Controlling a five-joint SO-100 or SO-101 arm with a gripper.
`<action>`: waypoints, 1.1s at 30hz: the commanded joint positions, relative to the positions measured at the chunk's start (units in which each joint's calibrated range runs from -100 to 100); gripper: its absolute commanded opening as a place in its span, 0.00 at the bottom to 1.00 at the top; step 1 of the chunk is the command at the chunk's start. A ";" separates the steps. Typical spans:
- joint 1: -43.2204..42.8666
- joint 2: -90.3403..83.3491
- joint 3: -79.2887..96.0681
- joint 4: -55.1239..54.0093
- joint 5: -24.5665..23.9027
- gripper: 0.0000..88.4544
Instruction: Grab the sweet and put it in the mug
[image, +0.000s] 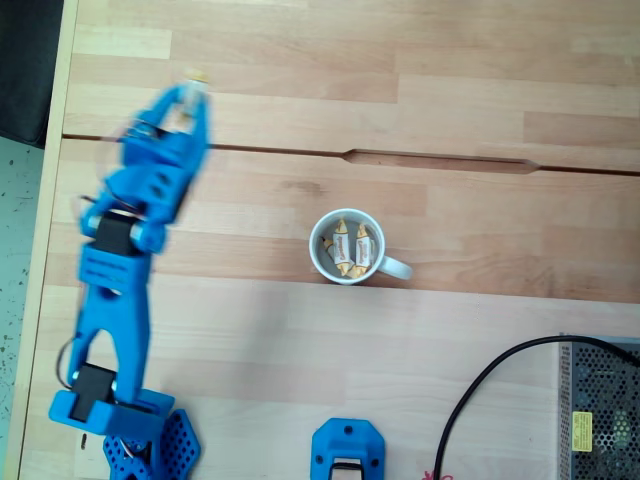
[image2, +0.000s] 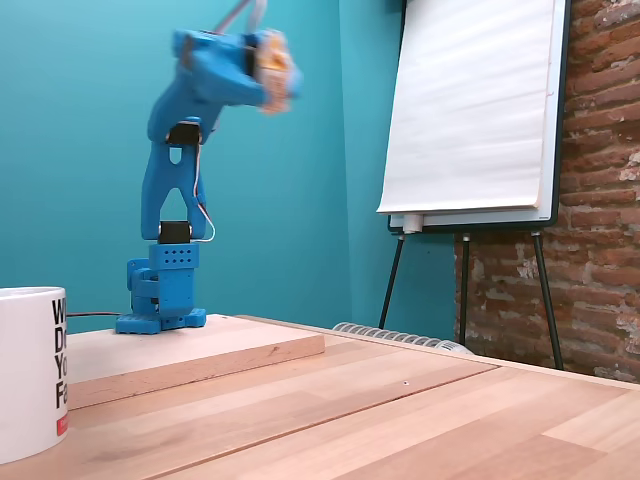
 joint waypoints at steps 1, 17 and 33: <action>8.00 -4.47 -3.13 0.13 -0.34 0.04; 21.73 -14.20 32.56 -0.11 0.34 0.04; 22.09 -15.32 39.34 -0.75 3.76 0.15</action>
